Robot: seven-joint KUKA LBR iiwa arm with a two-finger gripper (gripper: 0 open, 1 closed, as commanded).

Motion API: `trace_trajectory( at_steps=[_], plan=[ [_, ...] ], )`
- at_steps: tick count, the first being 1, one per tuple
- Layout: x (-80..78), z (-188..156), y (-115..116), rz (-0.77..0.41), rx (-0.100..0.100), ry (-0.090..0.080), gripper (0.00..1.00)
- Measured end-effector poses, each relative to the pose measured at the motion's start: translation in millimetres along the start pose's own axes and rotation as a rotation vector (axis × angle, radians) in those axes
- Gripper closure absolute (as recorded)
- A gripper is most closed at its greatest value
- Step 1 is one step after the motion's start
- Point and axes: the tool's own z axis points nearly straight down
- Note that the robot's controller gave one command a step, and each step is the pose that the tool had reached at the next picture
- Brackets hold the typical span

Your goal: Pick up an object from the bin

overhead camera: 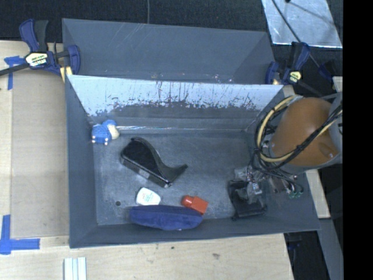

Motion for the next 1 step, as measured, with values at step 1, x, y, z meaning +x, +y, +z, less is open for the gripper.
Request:
trace_trajectory(
  at_steps=[1],
  plan=[
    [0.0,0.0,0.0,0.000,0.000,0.000,1.00]
  ],
)
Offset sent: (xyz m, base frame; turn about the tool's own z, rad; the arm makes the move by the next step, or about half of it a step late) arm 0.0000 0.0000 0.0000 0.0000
